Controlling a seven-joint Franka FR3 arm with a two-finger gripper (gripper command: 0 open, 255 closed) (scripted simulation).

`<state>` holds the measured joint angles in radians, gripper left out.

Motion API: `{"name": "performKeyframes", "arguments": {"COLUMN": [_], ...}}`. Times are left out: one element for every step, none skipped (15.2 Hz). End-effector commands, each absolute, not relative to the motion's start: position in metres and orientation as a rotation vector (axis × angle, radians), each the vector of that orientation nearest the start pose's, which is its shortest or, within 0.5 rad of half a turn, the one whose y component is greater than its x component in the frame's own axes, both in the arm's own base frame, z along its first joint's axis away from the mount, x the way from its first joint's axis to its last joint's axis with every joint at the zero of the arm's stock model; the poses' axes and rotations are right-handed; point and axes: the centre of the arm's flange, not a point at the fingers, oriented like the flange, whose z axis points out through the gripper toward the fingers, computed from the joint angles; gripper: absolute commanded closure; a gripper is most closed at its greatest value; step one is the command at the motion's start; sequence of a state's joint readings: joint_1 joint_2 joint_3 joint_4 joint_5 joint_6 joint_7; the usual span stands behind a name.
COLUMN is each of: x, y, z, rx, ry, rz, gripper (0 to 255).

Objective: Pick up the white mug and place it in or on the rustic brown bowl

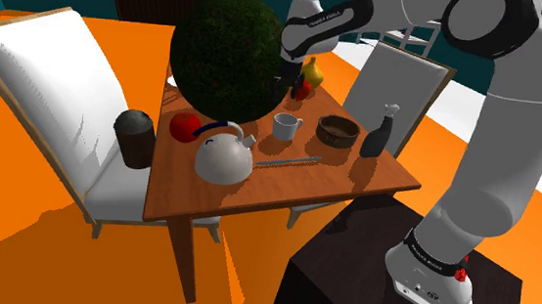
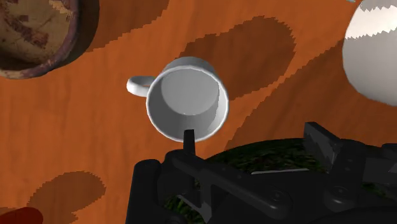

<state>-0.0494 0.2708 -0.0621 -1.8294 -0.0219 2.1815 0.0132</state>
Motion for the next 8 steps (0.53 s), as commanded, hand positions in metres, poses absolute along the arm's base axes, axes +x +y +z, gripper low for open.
{"name": "performKeyframes", "arguments": {"x": [0.646,0.656,0.660,0.660,0.660,0.660,0.660,0.660], "y": [-0.068,-0.071,-0.073,-0.073,-0.073,-0.073,-0.074,-0.074], "z": [0.321,0.313,0.309,0.304,0.299,0.293,0.288,0.283], "rx": [-3.180,-3.183,-3.184,-3.184,-3.184,-3.184,-3.184,-3.184], "ry": [0.167,0.168,0.169,0.169,0.169,0.169,0.169,0.169], "rz": [0.036,0.039,0.040,0.040,0.040,0.040,0.040,0.040], "gripper": [0,0,0,0,0,0,0,0]}}
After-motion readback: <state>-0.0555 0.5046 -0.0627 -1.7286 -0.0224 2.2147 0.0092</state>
